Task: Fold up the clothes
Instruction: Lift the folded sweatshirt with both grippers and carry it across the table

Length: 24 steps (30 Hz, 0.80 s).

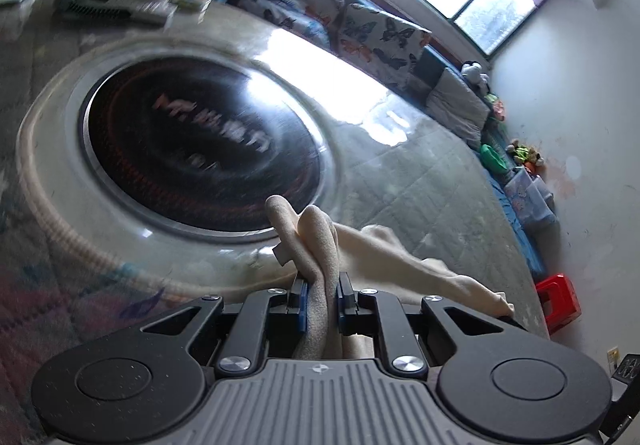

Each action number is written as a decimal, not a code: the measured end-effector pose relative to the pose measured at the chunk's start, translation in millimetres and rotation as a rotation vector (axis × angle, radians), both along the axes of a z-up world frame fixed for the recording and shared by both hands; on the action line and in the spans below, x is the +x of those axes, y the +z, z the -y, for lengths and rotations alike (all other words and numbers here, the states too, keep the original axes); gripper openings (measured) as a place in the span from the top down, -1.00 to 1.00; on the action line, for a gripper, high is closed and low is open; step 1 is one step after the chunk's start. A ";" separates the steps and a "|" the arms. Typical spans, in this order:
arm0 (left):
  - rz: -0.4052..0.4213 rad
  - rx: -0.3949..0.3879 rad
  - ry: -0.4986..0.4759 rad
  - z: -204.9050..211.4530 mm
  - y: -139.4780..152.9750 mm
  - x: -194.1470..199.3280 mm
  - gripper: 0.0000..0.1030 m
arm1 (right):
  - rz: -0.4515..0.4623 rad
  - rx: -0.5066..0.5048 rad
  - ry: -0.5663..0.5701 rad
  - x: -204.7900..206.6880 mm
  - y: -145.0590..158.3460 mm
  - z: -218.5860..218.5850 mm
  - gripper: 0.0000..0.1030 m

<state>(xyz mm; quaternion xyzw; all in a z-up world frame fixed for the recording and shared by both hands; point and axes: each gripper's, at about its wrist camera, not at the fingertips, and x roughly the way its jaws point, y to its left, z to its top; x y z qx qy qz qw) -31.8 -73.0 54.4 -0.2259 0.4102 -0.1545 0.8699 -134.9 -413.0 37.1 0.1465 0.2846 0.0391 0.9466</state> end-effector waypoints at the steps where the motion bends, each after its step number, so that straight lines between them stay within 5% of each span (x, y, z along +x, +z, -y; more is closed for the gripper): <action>1: 0.012 0.004 -0.013 7.4 4.6 1.2 0.72 | 0.016 -0.002 -0.003 -3.2 5.0 1.6 0.85; 16: 0.134 0.012 -0.226 142.2 41.4 32.5 0.74 | 0.143 -0.159 -0.196 -28.6 70.1 91.1 0.86; 24: 0.115 0.018 -0.332 205.0 31.9 49.9 0.74 | 0.106 -0.220 -0.313 -18.9 67.6 137.4 0.86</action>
